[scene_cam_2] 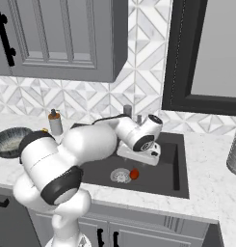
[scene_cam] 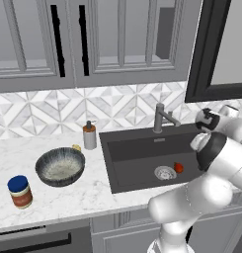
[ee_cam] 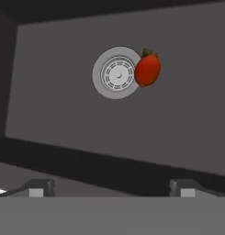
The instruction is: Pick the tomato from the sink and place it in the bowl. Then pick the bowl and place it in the microwave. Then close the microwave door and press the start button.
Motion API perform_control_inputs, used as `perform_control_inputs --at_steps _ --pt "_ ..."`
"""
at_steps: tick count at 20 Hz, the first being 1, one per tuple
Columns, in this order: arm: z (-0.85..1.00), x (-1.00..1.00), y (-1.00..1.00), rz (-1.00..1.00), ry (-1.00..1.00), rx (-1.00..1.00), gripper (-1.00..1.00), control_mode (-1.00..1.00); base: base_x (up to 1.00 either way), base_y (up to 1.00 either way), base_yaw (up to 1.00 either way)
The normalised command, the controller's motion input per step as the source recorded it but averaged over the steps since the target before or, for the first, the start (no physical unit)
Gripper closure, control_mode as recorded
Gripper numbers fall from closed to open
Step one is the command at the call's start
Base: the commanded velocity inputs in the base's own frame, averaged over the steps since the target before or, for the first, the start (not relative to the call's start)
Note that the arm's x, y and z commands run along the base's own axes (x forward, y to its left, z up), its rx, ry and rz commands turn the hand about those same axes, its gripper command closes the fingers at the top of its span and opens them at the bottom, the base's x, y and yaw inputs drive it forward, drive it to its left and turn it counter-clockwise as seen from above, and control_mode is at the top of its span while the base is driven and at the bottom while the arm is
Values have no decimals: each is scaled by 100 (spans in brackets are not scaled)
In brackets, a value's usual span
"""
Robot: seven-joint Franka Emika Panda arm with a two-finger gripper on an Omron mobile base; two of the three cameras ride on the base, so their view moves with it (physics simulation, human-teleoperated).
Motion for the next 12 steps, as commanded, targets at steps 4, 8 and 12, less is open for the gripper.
perform_control_inputs --at_steps 4,8,12 --pt "-53 29 2 14 -5 5 -100 -100 0 0 0" --pt "-40 39 0 7 -1 2 -100 -100 0 0 0" --pt "-28 41 2 1 0 0 -100 -100 0 0 0"
